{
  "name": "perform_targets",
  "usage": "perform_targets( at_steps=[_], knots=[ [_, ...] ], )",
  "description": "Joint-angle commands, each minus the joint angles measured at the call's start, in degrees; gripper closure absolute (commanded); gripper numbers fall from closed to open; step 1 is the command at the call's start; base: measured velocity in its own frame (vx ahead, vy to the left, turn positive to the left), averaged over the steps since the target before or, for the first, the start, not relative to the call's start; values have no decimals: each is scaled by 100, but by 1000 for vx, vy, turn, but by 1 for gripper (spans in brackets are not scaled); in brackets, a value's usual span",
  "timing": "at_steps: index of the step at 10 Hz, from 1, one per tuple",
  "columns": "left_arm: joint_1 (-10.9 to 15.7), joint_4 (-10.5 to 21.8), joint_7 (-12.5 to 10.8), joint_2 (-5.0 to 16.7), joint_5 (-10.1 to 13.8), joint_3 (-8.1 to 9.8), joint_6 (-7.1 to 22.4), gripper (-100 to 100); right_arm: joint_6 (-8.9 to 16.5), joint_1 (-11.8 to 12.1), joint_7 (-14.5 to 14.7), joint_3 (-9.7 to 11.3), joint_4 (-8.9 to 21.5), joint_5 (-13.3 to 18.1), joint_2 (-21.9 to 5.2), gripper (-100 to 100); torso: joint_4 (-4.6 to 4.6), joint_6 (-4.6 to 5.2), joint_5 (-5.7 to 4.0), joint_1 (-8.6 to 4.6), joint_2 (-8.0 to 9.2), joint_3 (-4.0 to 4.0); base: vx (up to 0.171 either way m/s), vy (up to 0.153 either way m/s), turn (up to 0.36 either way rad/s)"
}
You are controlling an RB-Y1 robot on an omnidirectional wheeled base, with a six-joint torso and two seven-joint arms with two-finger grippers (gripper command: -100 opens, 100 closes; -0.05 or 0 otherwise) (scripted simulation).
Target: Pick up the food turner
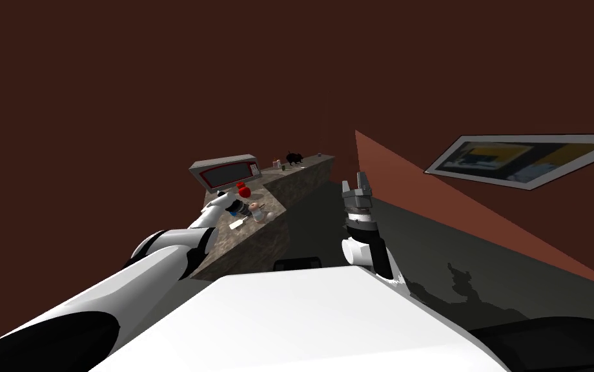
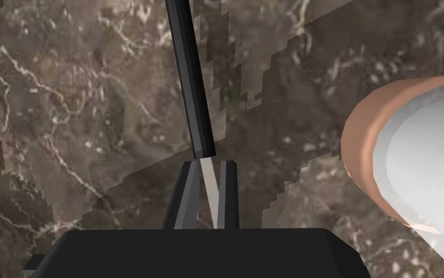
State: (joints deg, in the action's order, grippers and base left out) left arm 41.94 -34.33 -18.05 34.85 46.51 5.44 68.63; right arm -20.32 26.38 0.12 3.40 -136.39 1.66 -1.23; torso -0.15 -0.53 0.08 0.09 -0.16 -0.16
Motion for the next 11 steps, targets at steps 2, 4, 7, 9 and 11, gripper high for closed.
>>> perform_targets(
  at_steps=[2,4,7,9,11],
  knots=[
    [55,-78,-417,-61,-72,-178,-59,100,0,-1,0,0,0,0,-1,0,3,1,4,27,15,8,-59,108,-111],
    [91,-157,-746,-107,-115,-289,-77,100,0,-1,0,-1,0,0,-1,0,5,1,9,48,22,13,-79,131,-100],
    [163,-315,-1232,-199,-202,-511,-112,100,0,-1,0,-1,1,0,-1,0,6,12,6,34,26,15,-71,113,-116],
    [200,-394,-1539,-245,-245,-622,-130,100,0,0,0,-1,1,0,-1,0,3,9,8,46,19,11,-65,113,-93],
    [236,-473,-1830,-291,-288,-733,-147,100,0,-1,0,-1,0,0,-1,0,2,12,7,34,22,12,-74,78,-92]
  ],
)
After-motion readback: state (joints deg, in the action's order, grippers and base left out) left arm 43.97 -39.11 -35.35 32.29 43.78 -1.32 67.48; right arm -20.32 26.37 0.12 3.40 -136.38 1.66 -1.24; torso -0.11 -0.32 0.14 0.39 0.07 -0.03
